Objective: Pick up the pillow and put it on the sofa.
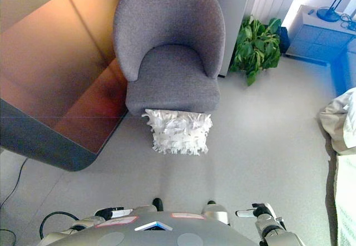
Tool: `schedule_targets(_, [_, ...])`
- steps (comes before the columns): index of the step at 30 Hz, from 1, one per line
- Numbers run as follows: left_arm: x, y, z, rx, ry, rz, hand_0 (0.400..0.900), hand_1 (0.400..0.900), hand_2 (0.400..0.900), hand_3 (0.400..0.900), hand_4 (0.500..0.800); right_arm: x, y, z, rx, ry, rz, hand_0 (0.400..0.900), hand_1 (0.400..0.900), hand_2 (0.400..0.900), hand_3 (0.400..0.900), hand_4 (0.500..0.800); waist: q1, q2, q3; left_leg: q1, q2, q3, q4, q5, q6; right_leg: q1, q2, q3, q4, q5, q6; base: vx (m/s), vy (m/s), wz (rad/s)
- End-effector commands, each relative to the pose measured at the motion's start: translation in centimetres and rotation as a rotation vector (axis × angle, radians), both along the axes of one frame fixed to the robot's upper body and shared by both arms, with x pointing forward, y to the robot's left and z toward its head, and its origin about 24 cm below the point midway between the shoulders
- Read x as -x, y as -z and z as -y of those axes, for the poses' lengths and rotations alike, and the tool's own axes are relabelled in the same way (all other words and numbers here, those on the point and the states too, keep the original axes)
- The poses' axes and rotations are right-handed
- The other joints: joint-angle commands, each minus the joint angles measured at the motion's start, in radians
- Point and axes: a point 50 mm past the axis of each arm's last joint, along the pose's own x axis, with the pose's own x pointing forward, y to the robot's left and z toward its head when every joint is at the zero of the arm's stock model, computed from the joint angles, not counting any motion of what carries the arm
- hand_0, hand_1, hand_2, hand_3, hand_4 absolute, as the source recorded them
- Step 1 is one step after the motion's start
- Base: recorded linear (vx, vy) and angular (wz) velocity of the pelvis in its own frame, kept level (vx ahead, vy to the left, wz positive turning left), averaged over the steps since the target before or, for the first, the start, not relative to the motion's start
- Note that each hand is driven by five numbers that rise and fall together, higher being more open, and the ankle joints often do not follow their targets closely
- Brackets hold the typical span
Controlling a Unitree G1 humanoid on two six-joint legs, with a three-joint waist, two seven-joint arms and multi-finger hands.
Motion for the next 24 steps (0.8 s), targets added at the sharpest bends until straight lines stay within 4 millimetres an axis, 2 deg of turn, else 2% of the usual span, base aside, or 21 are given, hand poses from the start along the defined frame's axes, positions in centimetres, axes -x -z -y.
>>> schedule_targets(1, [-2.07, -0.53, -1.04, -0.063, 0.040, 0.035, 0.900, 0.900, 0.900, 0.900, 0.800, -2.15, -0.60, 1.05, 0.042, 0.008, 0.040, 0.900, 0.900, 0.900, 0.900, 0.800, -0.004, -0.013, 0.050, 0.050, -0.044, -0.013, 0.013, -0.092, 0.047, -0.031, 0.024, -0.064, 0.002, 0.034, 0.002, 0.00, 0.007, -0.04])
schedule_targets(24, [-2.45, -0.40, -0.31, 0.008, 0.065, 0.030, 0.900, 0.900, 0.900, 0.900, 0.800, -2.46, -0.66, 1.07, 0.046, -0.035, 0.033, 0.900, 0.900, 0.900, 0.900, 0.800, -0.012, -0.005, 0.066, 0.048, -0.036, -0.003, 0.018, -0.091, 0.046, -0.034, 0.028, -0.054, 0.002, 0.030, -0.003, 0.00, -0.002, -0.03])
